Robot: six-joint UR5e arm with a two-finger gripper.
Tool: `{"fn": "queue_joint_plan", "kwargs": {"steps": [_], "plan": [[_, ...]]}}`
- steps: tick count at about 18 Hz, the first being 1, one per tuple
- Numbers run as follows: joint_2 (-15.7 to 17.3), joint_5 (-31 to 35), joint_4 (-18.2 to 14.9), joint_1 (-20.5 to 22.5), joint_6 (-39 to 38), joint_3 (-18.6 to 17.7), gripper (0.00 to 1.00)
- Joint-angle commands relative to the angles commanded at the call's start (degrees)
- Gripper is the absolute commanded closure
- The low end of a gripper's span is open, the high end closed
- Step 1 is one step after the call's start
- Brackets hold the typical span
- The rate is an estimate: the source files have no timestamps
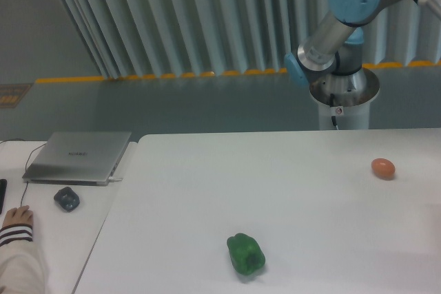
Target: Place the red pepper on the table
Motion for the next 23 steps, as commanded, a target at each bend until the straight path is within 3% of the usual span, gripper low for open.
{"fn": "queue_joint_plan", "kwargs": {"steps": [12, 16, 20, 21, 23], "plan": [[-0.3, 0.0, 0.0, -0.1, 0.0, -0.7, 0.00], [-0.3, -0.1, 0.0, -0.2, -0.4, -0.9, 0.24], [0.0, -0.2, -0.1, -0.4, -0.4, -1.1, 0.34], [0.2, -0.2, -0.2, -0.4, -0.4, -1.0, 0.41], [0.4, -0.4, -0.4, -0.5, -0.5, -1.0, 0.41]]}}
